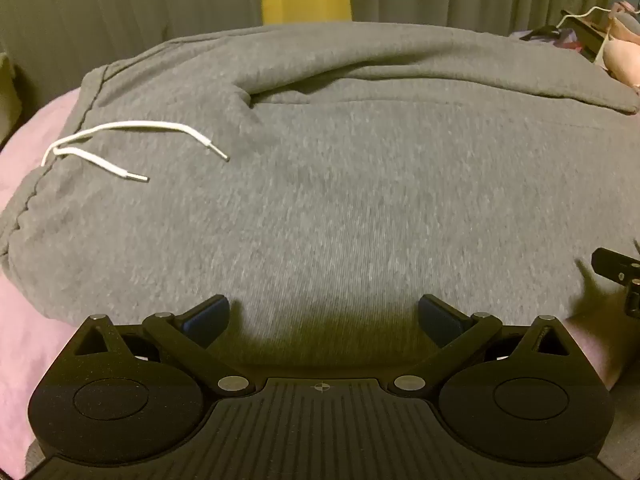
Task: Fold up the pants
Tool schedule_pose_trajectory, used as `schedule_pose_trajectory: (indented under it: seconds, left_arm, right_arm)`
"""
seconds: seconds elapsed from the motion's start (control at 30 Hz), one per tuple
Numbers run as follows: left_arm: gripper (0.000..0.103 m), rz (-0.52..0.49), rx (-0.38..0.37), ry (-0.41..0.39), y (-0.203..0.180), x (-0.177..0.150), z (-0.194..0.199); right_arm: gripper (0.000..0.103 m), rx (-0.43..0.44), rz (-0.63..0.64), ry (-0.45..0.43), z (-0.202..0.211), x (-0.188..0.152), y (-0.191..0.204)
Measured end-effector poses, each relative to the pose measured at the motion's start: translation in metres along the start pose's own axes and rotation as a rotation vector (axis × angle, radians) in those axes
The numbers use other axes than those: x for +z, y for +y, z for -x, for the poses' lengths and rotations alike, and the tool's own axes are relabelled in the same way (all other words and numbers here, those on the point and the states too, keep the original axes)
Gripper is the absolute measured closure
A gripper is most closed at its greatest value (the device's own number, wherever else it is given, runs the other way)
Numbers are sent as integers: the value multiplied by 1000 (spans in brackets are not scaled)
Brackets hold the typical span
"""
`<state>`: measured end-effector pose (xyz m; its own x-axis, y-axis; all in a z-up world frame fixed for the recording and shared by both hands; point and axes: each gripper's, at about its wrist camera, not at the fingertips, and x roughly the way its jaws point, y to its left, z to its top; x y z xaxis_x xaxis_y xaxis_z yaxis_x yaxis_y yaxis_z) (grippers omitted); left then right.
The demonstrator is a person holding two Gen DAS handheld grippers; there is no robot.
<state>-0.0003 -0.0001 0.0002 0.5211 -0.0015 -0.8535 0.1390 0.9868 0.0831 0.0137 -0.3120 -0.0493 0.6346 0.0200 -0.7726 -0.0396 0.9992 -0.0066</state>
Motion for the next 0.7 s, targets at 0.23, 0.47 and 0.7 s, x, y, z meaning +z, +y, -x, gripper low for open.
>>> schedule_pose_trajectory:
  seconds: [0.23, 0.47, 0.7]
  left_arm:
    - [0, 3, -6, 8, -1, 4, 2]
    - [0, 10, -10, 2, 1, 2, 1]
    - [0, 11, -9, 1, 1, 2, 1]
  right_arm:
    - [4, -1, 0, 4, 1, 1, 0]
    - [4, 0, 0, 1, 2, 1, -1]
    - [4, 1, 1, 4, 3, 1, -2]
